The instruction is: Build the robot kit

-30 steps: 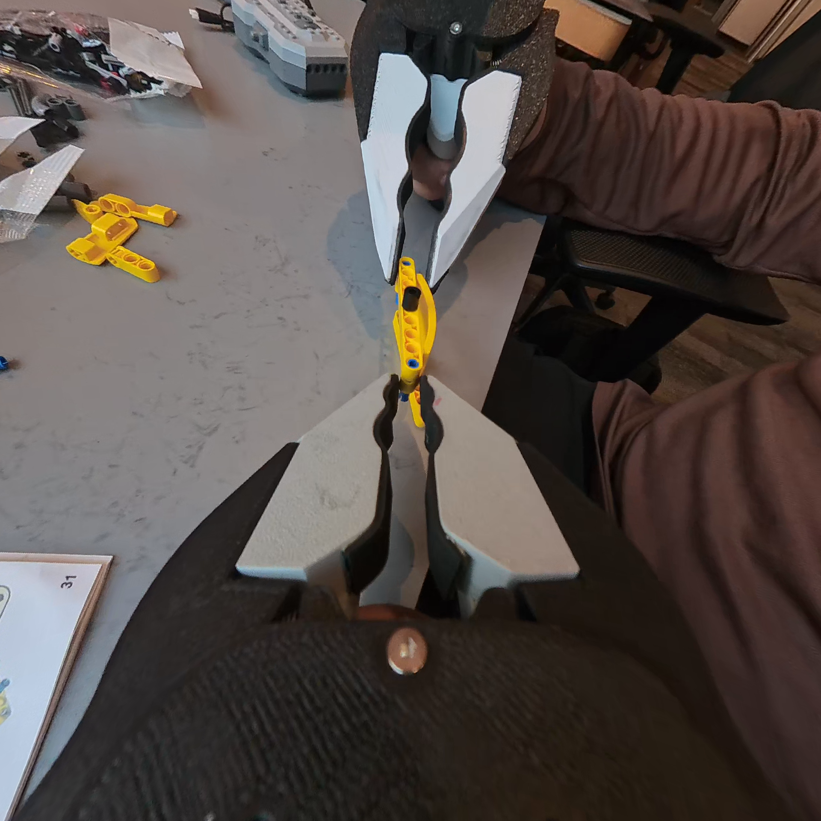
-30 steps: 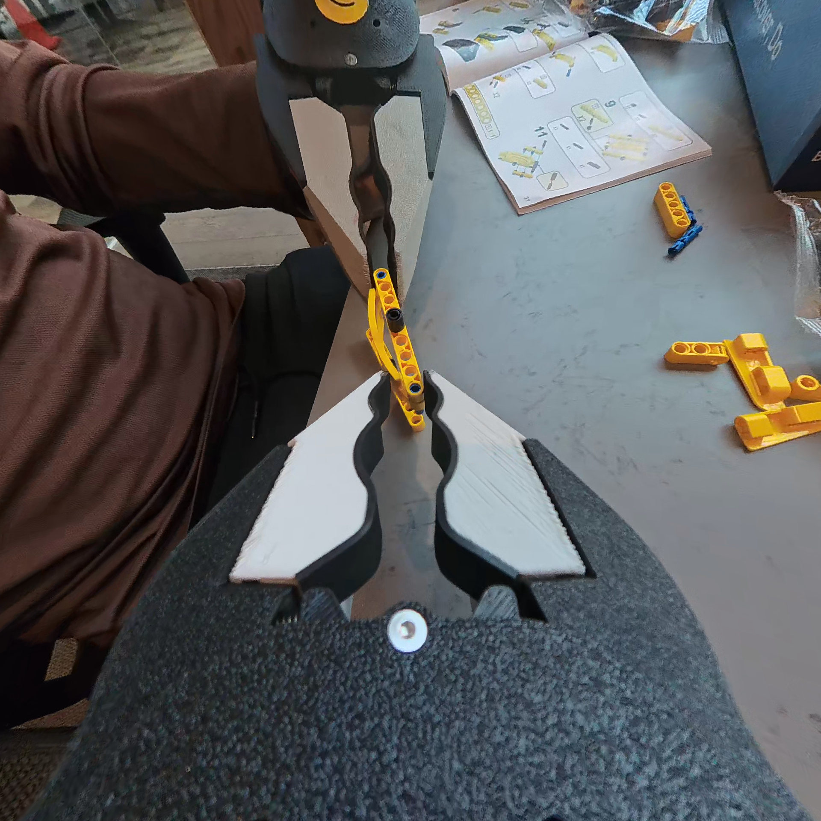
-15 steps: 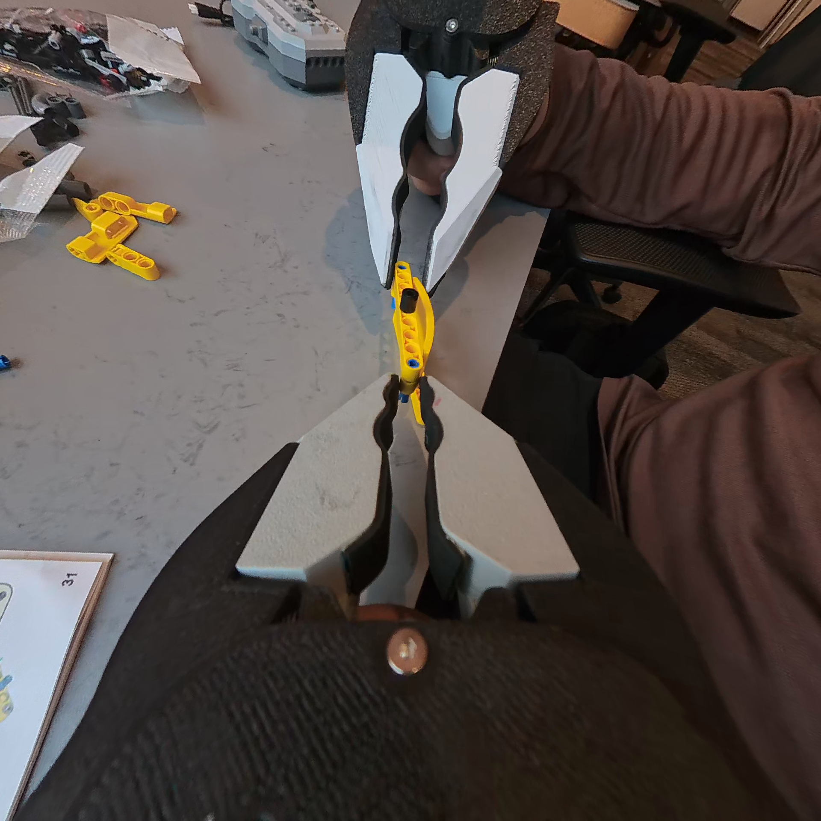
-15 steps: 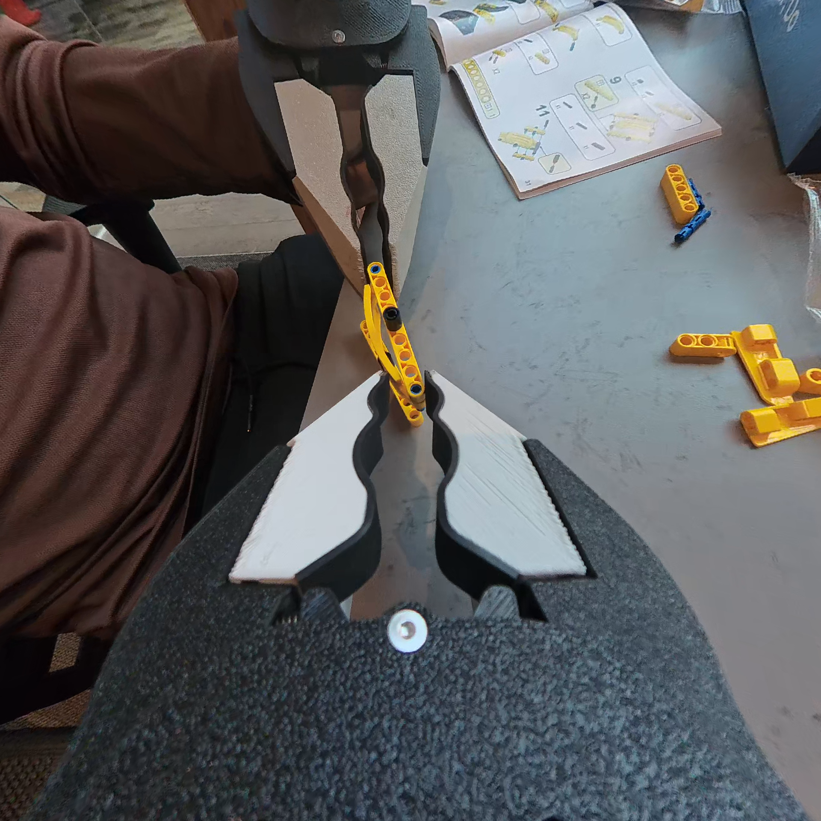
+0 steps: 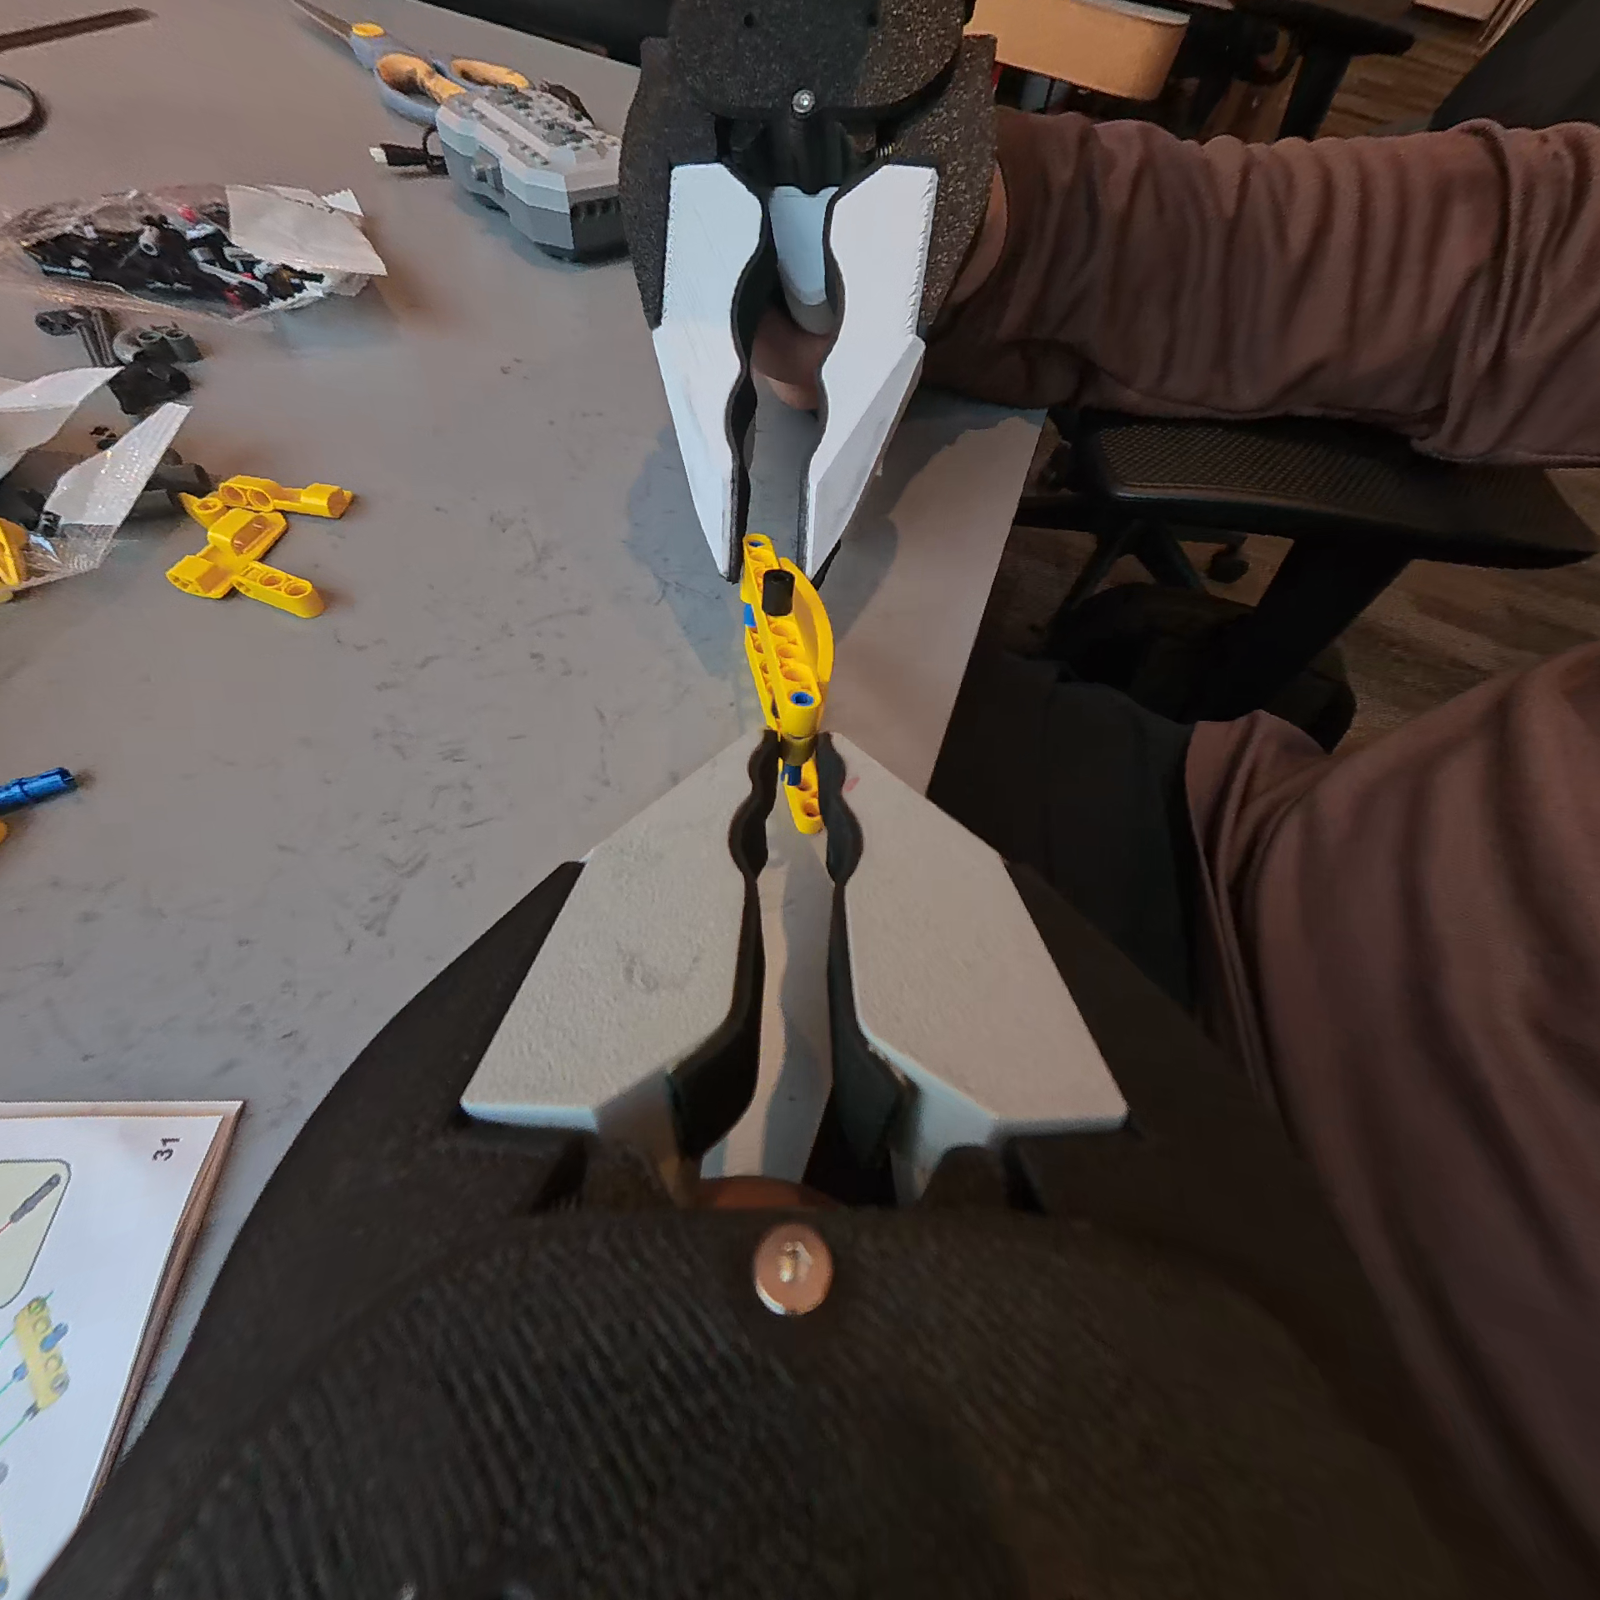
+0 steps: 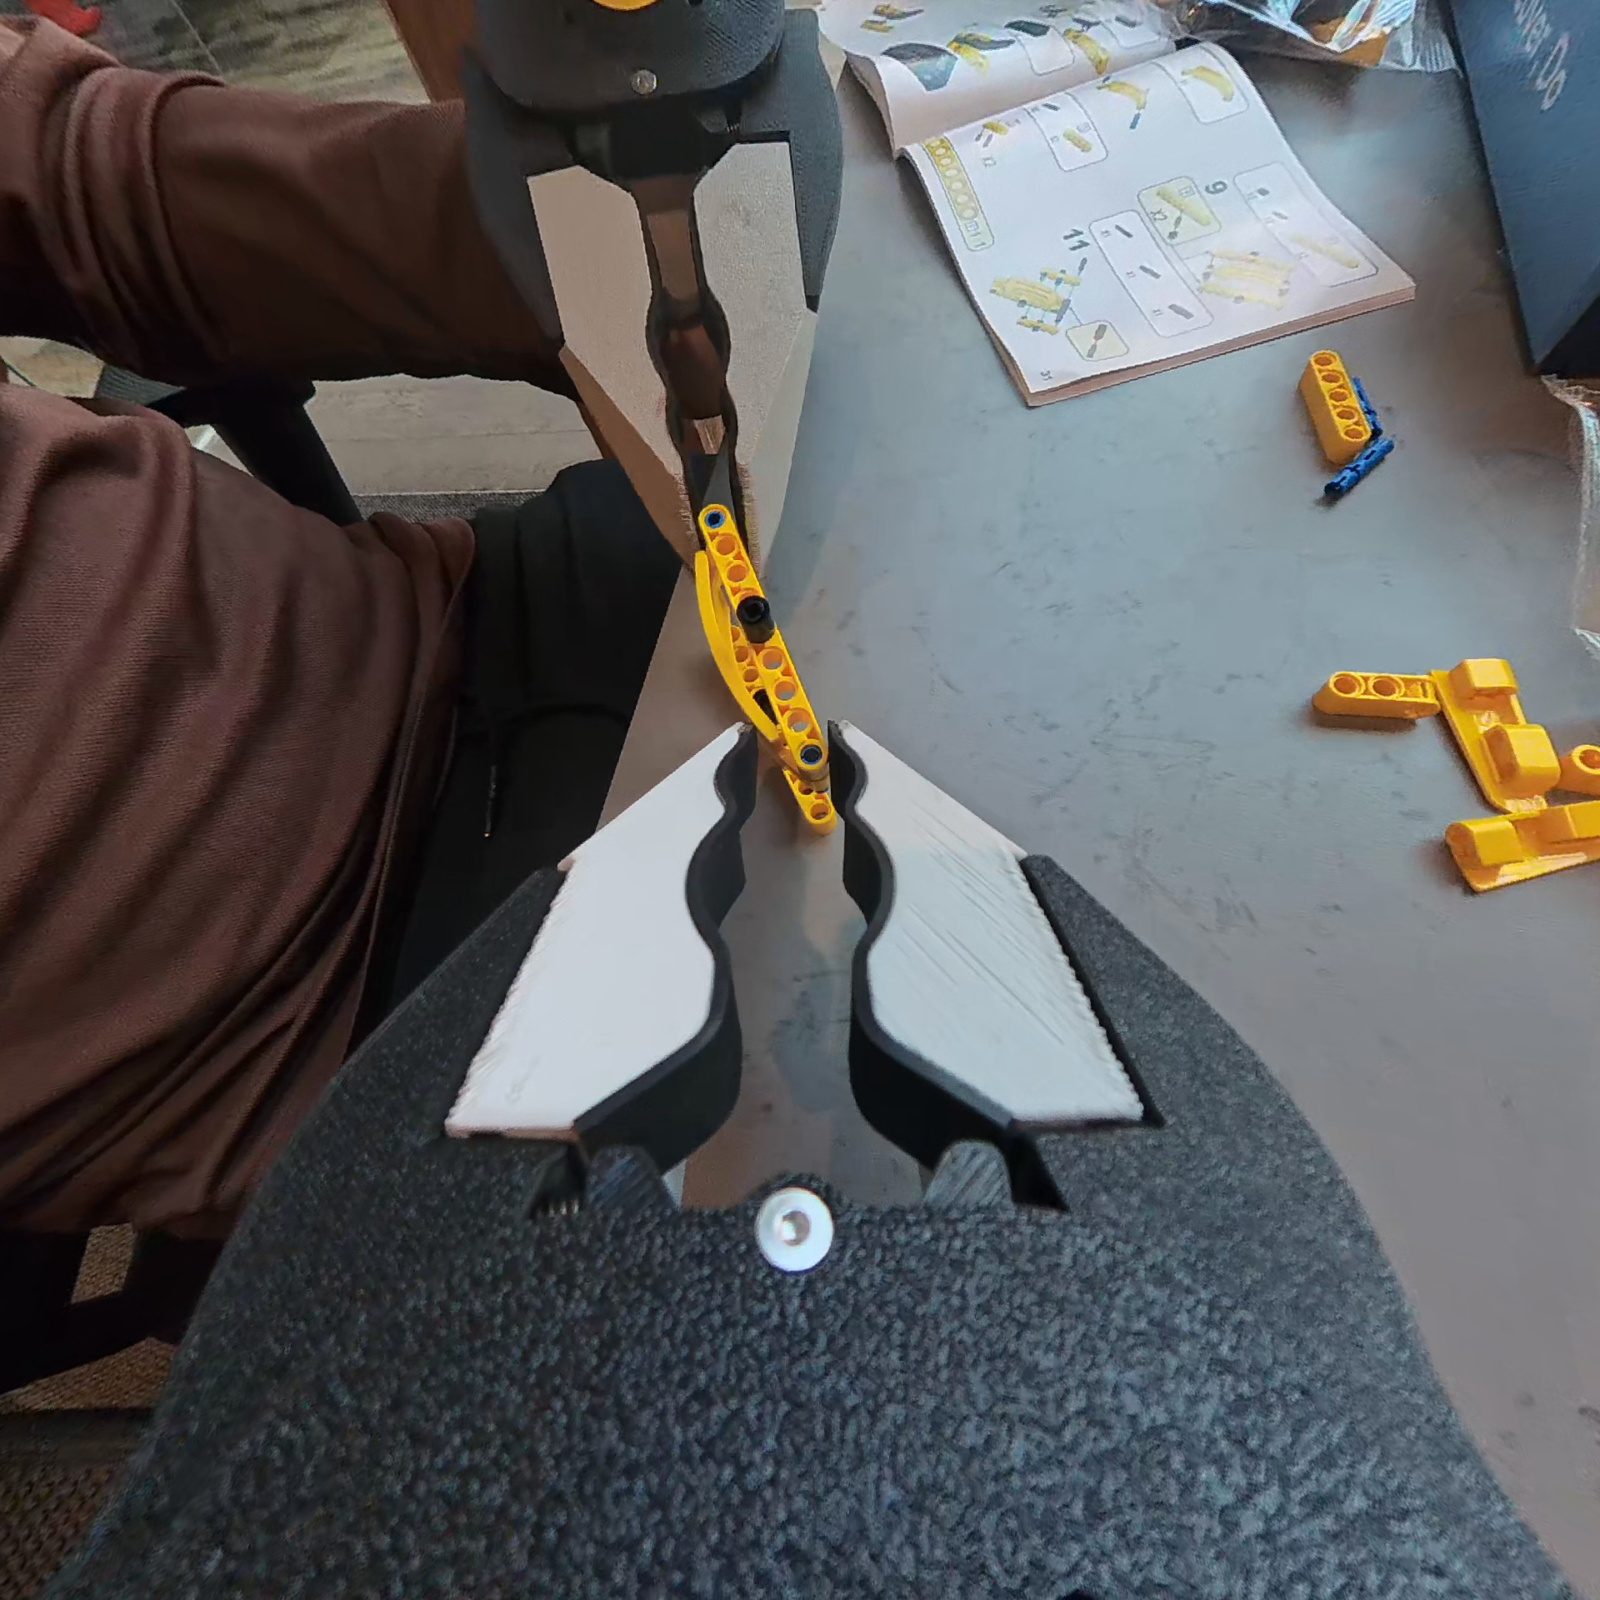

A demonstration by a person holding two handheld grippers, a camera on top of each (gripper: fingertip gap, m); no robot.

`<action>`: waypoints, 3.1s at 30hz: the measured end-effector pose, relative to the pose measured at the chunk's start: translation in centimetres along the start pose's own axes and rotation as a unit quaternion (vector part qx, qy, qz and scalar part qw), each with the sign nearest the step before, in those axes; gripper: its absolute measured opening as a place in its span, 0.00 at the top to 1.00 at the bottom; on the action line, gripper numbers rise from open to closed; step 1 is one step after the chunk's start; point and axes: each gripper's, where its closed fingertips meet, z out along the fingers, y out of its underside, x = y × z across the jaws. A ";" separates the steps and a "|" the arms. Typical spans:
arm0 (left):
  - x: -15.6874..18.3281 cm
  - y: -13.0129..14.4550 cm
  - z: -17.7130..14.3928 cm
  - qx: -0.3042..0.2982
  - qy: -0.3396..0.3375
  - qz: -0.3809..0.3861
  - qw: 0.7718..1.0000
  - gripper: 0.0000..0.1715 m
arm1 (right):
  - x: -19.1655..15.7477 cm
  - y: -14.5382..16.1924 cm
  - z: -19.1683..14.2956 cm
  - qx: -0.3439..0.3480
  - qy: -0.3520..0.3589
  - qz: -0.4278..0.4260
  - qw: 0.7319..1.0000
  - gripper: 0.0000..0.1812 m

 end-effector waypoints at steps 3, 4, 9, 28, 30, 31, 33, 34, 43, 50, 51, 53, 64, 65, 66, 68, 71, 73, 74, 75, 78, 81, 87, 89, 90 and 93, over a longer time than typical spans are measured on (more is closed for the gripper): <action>-0.4 -0.2 -0.1 0.006 -0.007 -0.010 1.000 0.97 | 0.2 0.0 0.0 0.000 0.000 0.010 1.000 0.91; -0.4 -0.2 -0.1 0.006 -0.008 -0.012 1.000 0.97 | 0.2 -0.1 0.0 0.002 -0.001 0.011 1.000 0.91; -0.1 -0.2 -0.1 0.011 -0.006 0.002 1.000 0.97 | 0.0 -0.4 -0.3 0.016 -0.010 0.013 1.000 0.92; 0.4 -0.7 -0.5 0.050 -0.077 0.110 0.990 0.97 | -0.6 -0.4 -0.2 0.015 -0.010 -0.012 1.000 0.91; 0.7 -0.9 -0.5 0.062 -0.085 0.129 0.986 0.97 | -0.7 -0.4 -0.2 0.013 -0.004 -0.022 1.000 0.91; 0.9 -1.1 -0.6 0.069 -0.087 0.139 0.984 0.97 | -0.8 -0.4 -0.2 0.014 -0.004 -0.027 1.000 0.91; 1.1 -1.1 -0.7 0.076 -0.096 0.158 0.980 0.97 | -0.9 -0.6 -0.3 0.020 0.001 -0.036 0.999 0.91; 1.3 -1.3 -0.8 0.084 -0.101 0.170 0.977 0.97 | -1.0 -0.7 -0.3 0.024 0.004 -0.043 0.999 0.91; 1.7 -1.2 -0.4 0.089 -0.168 0.267 0.945 0.97 | -0.8 -0.7 -0.2 0.006 0.069 -0.111 0.991 0.86; 2.1 -2.0 -0.4 0.089 -0.234 0.353 0.902 0.97 | -0.9 -1.8 -1.0 -0.024 0.144 -0.192 0.971 0.85; 2.0 -2.0 -0.4 0.089 -0.242 0.361 0.896 0.97 | -1.0 -1.8 -1.1 -0.027 0.150 -0.198 0.968 0.86; 1.9 -2.0 -0.3 0.085 -0.254 0.379 0.886 0.97 | -1.1 -1.9 -1.3 -0.028 0.156 -0.205 0.966 0.86; 1.8 -1.2 0.6 0.078 -0.267 0.392 0.877 0.97 | -0.7 -0.8 -1.0 -0.013 0.134 -0.198 0.971 0.86; 1.7 -0.9 0.7 0.074 -0.264 0.388 0.880 0.97 | -0.6 -0.5 -0.9 -0.016 0.129 -0.196 0.972 0.86; 1.7 -0.9 0.8 0.073 -0.261 0.384 0.883 0.97 | -0.5 -0.3 -0.7 -0.018 0.123 -0.188 0.974 0.86; 1.6 -1.1 0.6 0.079 -0.257 0.367 0.891 0.97 | -0.3 -0.3 -0.5 -0.009 0.111 -0.168 0.979 0.86; 1.5 -1.8 -0.1 0.107 -0.243 0.323 0.909 0.96 | -0.4 -1.2 -0.8 0.033 0.092 -0.146 0.984 0.86; 1.3 -2.0 -0.3 0.112 -0.229 0.297 0.920 0.96 | -0.3 -1.6 -0.9 0.052 0.084 -0.135 0.986 0.86; 1.3 -2.0 -0.3 0.114 -0.225 0.290 0.923 0.97 | -0.3 -1.7 -0.9 0.054 0.082 -0.132 0.986 0.86; 1.3 -2.1 -0.4 0.115 -0.222 0.286 0.925 0.96 | -0.3 -1.7 -0.8 0.056 0.080 -0.130 0.987 0.86; 1.2 -2.1 -0.4 0.117 -0.214 0.274 0.930 0.97 | -0.2 -1.8 -0.8 0.058 0.076 -0.126 0.987 0.86; 1.2 -2.1 -0.4 0.118 -0.216 0.275 0.929 0.97 | -0.2 -1.8 -0.7 0.056 0.073 -0.122 0.988 0.86; 1.2 -2.0 -0.4 0.115 -0.212 0.269 0.933 0.97 | -0.1 -1.7 -0.6 0.053 0.061 -0.107 0.991 0.86; 1.2 -2.0 -0.4 0.114 -0.209 0.266 0.934 0.97 | -0.1 -1.7 -0.6 0.052 0.060 -0.105 0.991 0.86; 1.2 -2.0 -0.4 0.114 -0.209 0.266 0.934 0.97 | -0.1 -1.6 -0.6 0.052 0.060 -0.105 0.991 0.86; 1.1 -2.0 -0.3 0.113 -0.210 0.267 0.934 0.97 | -0.1 -1.7 -0.6 0.053 0.060 -0.105 0.991 0.86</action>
